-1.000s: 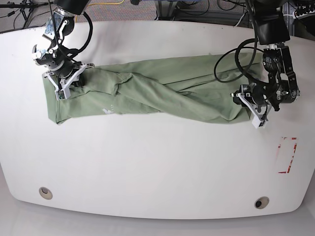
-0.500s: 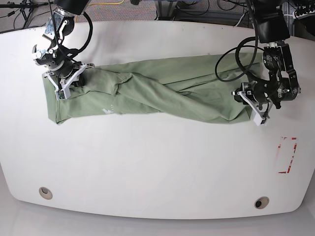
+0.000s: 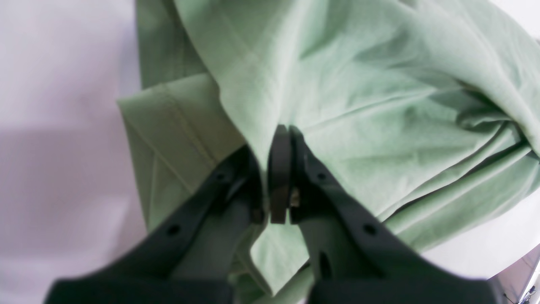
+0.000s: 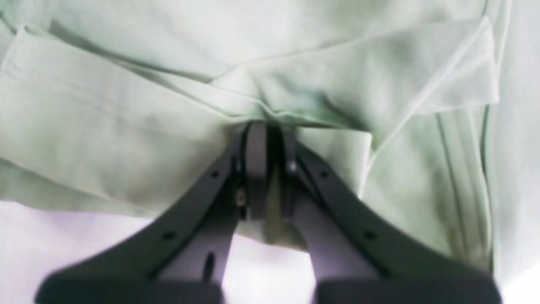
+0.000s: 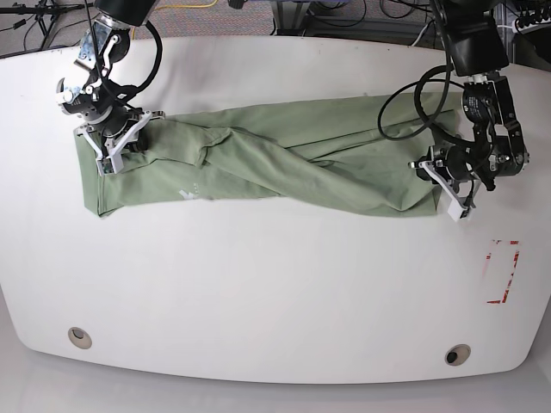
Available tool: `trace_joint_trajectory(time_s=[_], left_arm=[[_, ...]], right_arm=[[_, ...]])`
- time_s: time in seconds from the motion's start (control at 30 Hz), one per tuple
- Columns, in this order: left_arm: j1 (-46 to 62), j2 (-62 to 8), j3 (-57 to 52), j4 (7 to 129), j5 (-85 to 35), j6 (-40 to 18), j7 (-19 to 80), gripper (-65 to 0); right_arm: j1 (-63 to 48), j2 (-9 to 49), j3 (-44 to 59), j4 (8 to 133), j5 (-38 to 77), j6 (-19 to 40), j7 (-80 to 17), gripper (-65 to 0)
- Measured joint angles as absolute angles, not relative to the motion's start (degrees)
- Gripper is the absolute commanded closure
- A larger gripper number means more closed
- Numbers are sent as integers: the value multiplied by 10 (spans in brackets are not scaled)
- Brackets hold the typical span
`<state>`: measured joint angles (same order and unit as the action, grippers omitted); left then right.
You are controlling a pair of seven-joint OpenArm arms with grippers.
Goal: Fold the T-shirt properly
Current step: 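Pull the strip's end with the left gripper away from the right gripper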
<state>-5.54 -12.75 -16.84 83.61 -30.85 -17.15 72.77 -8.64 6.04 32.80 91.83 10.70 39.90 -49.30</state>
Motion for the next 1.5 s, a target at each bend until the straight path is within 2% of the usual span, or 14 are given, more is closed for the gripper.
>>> trace_joint_trajectory(time_s=[0.37,0.7,0.97,1.5], left_arm=[[-54,-128,-168,846,-310,-172,763,0],[-30,-128,-167,969,-315,-176,790,0],[-4,-128,-167,1058,-315,-252,809,0],[79,-149,-165,1103,-317,-324,806,0]], right_arm=[[-86,60,328,918,107,399,-493,-40],[-86,60,328,918,107,399,-493,-40],[-86,60,328,918,107,399,-493,-40],[-77,60,326,917,106,399,-498,-40]])
